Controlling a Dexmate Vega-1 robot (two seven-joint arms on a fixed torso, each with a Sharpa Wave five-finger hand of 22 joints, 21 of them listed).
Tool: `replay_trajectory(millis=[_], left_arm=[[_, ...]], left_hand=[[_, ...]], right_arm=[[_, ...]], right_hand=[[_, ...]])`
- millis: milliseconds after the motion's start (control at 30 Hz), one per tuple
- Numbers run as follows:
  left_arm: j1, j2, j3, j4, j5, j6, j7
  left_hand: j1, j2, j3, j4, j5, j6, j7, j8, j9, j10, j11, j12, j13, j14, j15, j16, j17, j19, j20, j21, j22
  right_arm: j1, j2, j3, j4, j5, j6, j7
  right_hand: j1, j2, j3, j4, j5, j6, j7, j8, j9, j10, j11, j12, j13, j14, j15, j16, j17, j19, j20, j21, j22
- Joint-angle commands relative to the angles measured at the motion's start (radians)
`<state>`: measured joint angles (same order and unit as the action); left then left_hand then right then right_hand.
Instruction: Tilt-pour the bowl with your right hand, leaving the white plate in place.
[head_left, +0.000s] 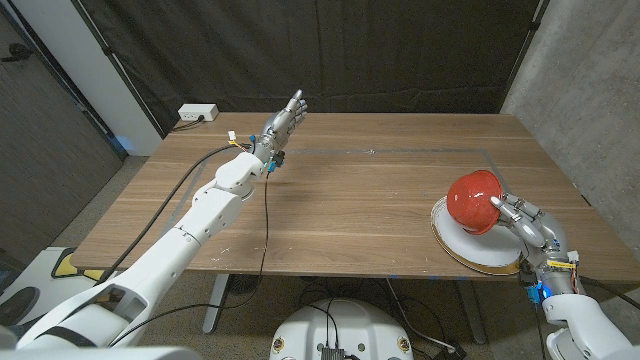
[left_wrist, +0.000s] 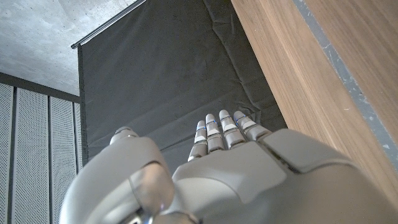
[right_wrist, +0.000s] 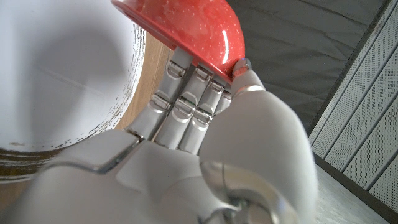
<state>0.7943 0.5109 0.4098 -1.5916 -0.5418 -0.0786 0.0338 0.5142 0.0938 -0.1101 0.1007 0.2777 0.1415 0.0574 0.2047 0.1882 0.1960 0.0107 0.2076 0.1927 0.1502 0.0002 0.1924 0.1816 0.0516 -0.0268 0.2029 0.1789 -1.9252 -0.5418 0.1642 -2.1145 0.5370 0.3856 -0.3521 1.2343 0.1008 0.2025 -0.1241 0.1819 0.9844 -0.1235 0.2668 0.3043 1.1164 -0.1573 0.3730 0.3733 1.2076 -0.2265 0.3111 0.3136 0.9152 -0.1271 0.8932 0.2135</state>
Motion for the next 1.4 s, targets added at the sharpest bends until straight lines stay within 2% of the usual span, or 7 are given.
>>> replay_trajectory(millis=[33,300,467,733,967,1133,1400], left_arm=[[0.007,0.015,-0.005,-0.016,-0.004,0.009,-0.004],[0.004,0.026,-0.01,-0.026,-0.008,0.014,-0.01],[0.008,0.044,-0.021,-0.038,-0.018,0.016,-0.023],[0.013,0.059,-0.034,-0.036,-0.042,0.017,-0.047],[0.02,0.08,-0.045,-0.038,-0.063,0.021,-0.073],[0.031,0.096,-0.055,-0.046,-0.075,0.019,-0.09],[0.034,0.121,-0.064,-0.047,-0.095,0.018,-0.131]], left_hand=[[0.002,0.0,-0.008,0.001,-0.004,0.007,0.001,0.004,0.003,0.008,-0.003,0.006,0.004,0.011,0.001,0.005,0.003,0.009,-0.001,0.004,0.004],[0.003,0.0,-0.009,0.0,-0.004,0.01,0.001,0.004,0.003,0.01,-0.002,0.006,0.004,0.014,0.001,0.005,0.003,0.01,-0.003,0.004,0.004],[0.004,0.001,-0.01,0.0,-0.005,0.012,0.0,0.005,0.003,0.011,0.0,0.006,0.004,0.015,0.001,0.005,0.003,0.01,-0.003,0.004,0.003],[0.005,0.002,-0.011,0.0,-0.005,0.013,0.003,0.004,0.003,0.013,-0.001,0.007,0.004,0.016,0.001,0.005,0.003,0.011,-0.003,0.004,0.003],[0.006,0.003,-0.011,0.0,-0.005,0.013,0.003,0.004,0.003,0.012,-0.002,0.006,0.004,0.015,0.002,0.004,0.003,0.011,-0.003,0.004,0.003],[0.007,0.004,-0.012,0.0,-0.006,0.015,0.002,0.004,0.003,0.014,0.0,0.006,0.004,0.016,0.001,0.004,0.003,0.011,-0.003,0.004,0.003],[0.008,0.005,-0.012,0.0,-0.006,0.015,0.002,0.003,0.003,0.014,-0.002,0.005,0.004,0.016,0.001,0.003,0.003,0.01,-0.002,0.003,0.004]], right_arm=[[-0.003,-0.006,0.001,-0.013,-0.042,-0.003,-0.024],[-0.03,-0.022,0.019,-0.06,-0.232,-0.04,-0.091],[-0.04,-0.029,0.012,-0.096,-0.431,-0.074,-0.145],[-0.03,-0.043,-0.014,-0.141,-0.675,-0.152,-0.192],[-0.007,-0.071,-0.055,-0.175,-0.837,-0.218,-0.206],[0.019,-0.113,-0.083,-0.193,-0.954,-0.258,-0.2],[0.1,-0.176,-0.174,-0.211,-1.104,-0.316,-0.178]], right_hand=[[0.038,0.038,-0.003,-0.001,0.004,0.018,-0.005,0.003,0.006,0.005,-0.001,-0.005,0.002,0.007,-0.001,-0.002,0.003,-0.007,-0.097,0.008,0.0],[0.037,0.038,-0.004,0.0,0.004,0.018,-0.004,0.001,0.006,0.005,-0.001,-0.007,0.003,0.004,0.0,-0.005,0.004,-0.01,-0.097,0.011,-0.002],[0.037,0.038,-0.005,0.001,0.004,0.018,-0.005,0.0,0.006,0.004,0.0,-0.008,0.003,0.003,0.0,-0.005,0.005,-0.013,-0.097,0.012,-0.003],[0.037,0.038,-0.005,0.002,0.004,0.02,-0.009,-0.002,0.005,0.006,-0.001,-0.01,0.001,0.001,0.0,-0.006,0.007,-0.018,-0.097,0.014,-0.005],[0.037,0.038,-0.006,0.002,0.004,0.021,-0.012,-0.003,0.004,0.004,-0.002,-0.013,0.0,0.0,0.0,-0.007,0.008,-0.021,-0.097,0.016,-0.006],[0.038,0.037,-0.006,0.001,0.004,0.021,-0.013,-0.005,0.003,0.005,-0.003,-0.014,0.001,-0.001,-0.002,-0.007,0.009,-0.023,-0.096,0.019,-0.007],[0.036,0.038,-0.007,0.003,0.004,0.022,-0.015,-0.008,0.002,0.007,-0.004,-0.016,-0.002,-0.003,-0.001,-0.008,0.011,-0.026,-0.096,0.023,-0.008]])
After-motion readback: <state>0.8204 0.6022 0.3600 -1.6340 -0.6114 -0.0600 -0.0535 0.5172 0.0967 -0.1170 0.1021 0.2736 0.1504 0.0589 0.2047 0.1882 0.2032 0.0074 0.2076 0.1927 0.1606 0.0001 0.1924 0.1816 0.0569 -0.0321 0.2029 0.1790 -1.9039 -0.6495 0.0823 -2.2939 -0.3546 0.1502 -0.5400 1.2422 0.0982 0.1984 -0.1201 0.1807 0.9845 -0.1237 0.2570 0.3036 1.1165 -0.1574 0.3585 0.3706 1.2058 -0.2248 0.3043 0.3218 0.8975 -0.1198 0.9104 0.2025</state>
